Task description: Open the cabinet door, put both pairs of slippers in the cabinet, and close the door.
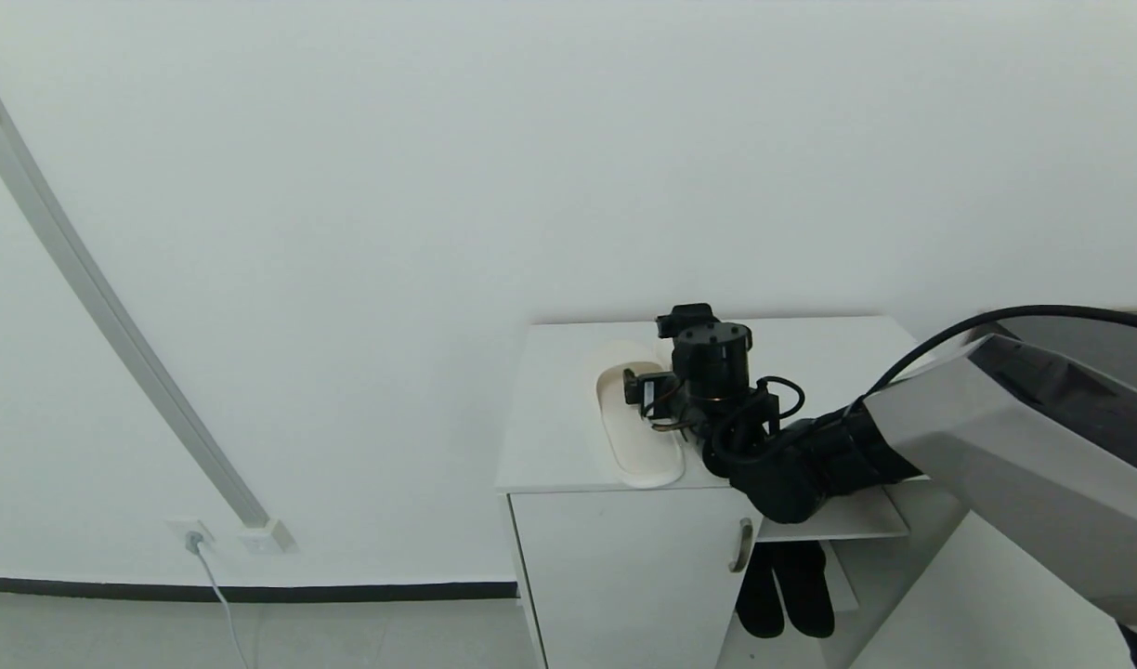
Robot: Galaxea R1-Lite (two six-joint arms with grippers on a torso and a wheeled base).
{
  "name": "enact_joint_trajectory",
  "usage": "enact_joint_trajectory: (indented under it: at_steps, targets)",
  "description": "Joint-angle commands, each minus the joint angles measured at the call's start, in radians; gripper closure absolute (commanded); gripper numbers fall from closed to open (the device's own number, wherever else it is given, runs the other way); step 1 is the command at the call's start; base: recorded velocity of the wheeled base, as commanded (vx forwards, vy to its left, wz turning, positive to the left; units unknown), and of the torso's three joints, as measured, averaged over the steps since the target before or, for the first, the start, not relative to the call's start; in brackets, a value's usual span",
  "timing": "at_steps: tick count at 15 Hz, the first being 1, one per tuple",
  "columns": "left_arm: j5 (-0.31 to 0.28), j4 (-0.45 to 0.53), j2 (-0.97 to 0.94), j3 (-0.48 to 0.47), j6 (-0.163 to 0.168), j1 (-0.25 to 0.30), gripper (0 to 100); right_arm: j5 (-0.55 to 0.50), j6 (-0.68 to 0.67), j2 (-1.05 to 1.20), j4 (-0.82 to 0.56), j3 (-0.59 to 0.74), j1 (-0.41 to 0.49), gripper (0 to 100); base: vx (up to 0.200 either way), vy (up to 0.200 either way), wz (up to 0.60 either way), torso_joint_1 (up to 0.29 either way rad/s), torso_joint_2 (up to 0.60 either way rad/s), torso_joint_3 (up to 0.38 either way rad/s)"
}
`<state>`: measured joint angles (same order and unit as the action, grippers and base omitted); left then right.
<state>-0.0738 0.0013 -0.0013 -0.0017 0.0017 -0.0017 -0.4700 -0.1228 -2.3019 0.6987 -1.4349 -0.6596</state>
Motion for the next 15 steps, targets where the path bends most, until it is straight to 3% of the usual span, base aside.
enact_joint_trajectory:
  at_steps: [1,6,7,15]
  targets:
    - [0.0,0.0,0.001,0.0,0.0,0.0,100,0.01,0.002,-0.013,-0.012,-0.032,-0.003,0,0.0,0.0,0.0,0.0,0.0,0.0]
    - [0.0,0.0,0.001,0.0,0.0,0.0,100,0.013,0.003,-0.039,-0.054,-0.096,-0.006,0,0.0,0.0,0.0,0.0,0.0,0.0]
    - [0.0,0.0,0.001,0.0,0.001,0.0,100,0.013,0.008,-0.042,-0.07,-0.107,-0.008,100,0.0,0.0,0.0,0.0,0.0,0.0]
    - [0.0,0.0,0.001,0.0,0.0,0.0,100,0.013,0.008,-0.04,-0.074,-0.108,-0.009,100,0.0,0.0,0.0,0.0,0.0,0.0]
